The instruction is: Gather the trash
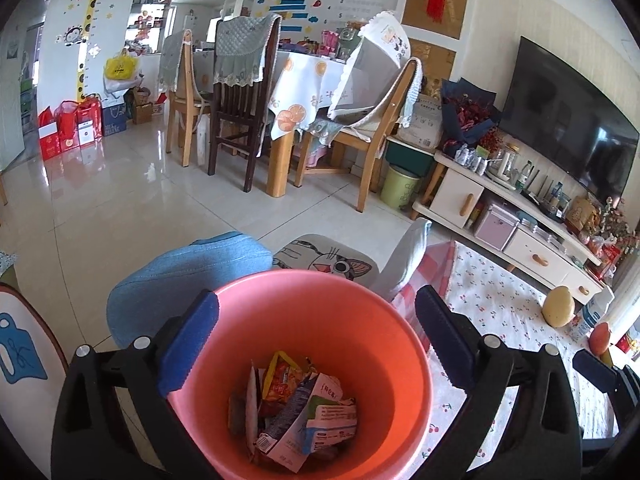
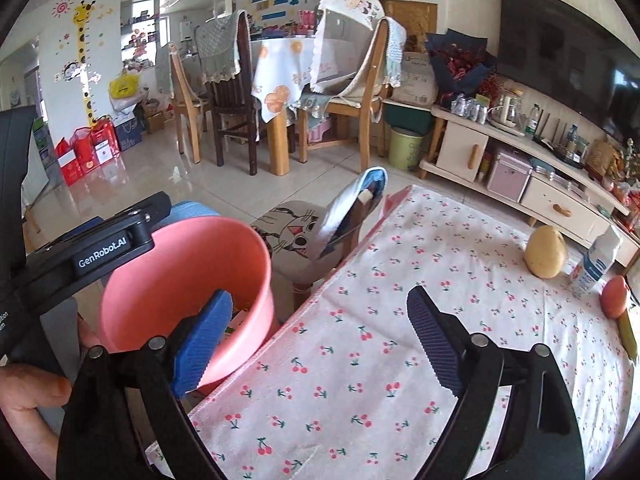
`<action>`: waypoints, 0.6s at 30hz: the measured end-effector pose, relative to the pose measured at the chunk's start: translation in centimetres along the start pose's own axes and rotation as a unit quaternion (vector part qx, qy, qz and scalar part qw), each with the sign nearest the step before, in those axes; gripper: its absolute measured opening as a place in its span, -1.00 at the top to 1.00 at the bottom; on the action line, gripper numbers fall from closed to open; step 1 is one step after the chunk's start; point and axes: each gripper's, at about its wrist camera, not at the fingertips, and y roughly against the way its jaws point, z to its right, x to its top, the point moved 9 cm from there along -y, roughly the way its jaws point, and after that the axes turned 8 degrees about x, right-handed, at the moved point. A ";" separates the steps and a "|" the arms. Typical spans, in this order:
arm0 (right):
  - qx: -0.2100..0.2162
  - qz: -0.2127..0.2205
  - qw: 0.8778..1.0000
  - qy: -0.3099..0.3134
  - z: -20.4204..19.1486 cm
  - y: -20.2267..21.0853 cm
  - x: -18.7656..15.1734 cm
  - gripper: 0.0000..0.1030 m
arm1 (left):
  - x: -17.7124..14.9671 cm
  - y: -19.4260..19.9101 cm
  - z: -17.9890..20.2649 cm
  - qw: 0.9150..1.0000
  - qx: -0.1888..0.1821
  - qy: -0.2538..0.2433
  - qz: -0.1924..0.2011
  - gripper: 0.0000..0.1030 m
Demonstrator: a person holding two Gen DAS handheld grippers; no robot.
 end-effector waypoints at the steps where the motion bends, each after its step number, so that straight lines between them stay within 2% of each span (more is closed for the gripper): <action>1: -0.007 0.004 1.000 -0.006 0.8 0.6 -0.1 -0.72 | -0.1 0.2 0.5 1.000 -0.008 -0.004 0.002 -0.92; 6: -0.040 0.024 0.998 -0.034 4.7 3.8 -0.9 -0.73 | -0.4 1.4 2.8 0.999 -0.013 -0.035 0.018 -0.92; 9: -0.058 0.033 0.997 -0.048 6.9 5.7 -1.7 -0.73 | -1.1 1.8 4.2 0.999 -0.019 -0.038 0.005 -0.92; 12: -0.075 0.041 0.994 -0.062 9.0 7.4 -2.7 -0.74 | -1.8 2.4 5.7 0.998 -0.050 -0.035 -0.006 -0.92; 18: -0.107 0.051 0.989 -0.087 13.1 10.4 -4.8 -0.74 | -3.3 4.1 8.7 0.995 -0.091 -0.048 0.000 -0.92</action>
